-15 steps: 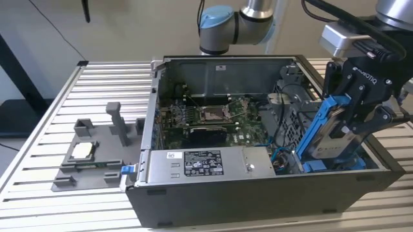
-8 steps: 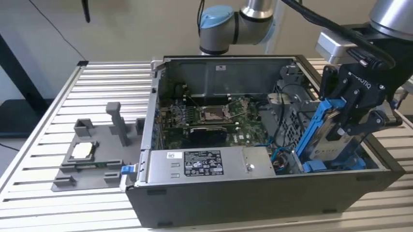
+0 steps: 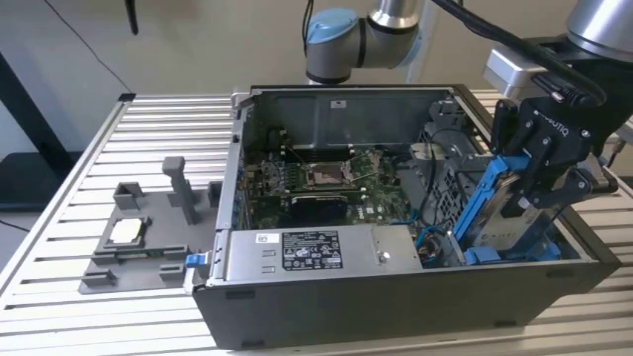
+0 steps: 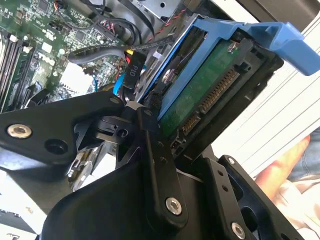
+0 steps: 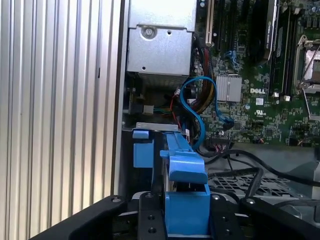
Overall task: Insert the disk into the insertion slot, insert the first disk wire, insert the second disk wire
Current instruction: 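Insert the disk into the insertion slot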
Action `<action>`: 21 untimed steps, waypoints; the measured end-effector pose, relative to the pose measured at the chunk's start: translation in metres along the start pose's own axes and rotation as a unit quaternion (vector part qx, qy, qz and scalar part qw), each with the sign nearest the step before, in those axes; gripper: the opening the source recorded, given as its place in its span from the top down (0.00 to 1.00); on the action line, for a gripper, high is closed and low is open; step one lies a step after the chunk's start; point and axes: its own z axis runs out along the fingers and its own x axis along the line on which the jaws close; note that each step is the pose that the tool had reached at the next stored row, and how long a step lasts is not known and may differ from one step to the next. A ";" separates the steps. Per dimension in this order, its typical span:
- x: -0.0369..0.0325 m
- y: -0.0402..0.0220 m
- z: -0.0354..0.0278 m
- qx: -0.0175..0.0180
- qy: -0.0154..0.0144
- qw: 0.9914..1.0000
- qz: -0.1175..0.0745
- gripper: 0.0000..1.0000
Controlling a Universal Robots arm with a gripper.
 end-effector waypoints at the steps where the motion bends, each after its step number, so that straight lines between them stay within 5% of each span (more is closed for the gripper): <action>1: 0.0000 0.0000 0.0000 0.000 0.000 1.000 0.000 0.66; 4: 0.0001 0.0001 -0.0001 0.000 0.000 1.000 0.000 0.53; 6: 0.0001 0.0001 -0.0016 0.000 0.000 1.000 0.000 0.53; 13: -0.0005 0.0006 -0.0244 0.000 -0.001 1.000 0.000 0.53; 16: -0.0019 0.0005 -0.0246 0.007 -0.003 1.000 0.000 0.53; 21: -0.0052 -0.0014 -0.0247 0.007 -0.003 1.000 0.000 0.53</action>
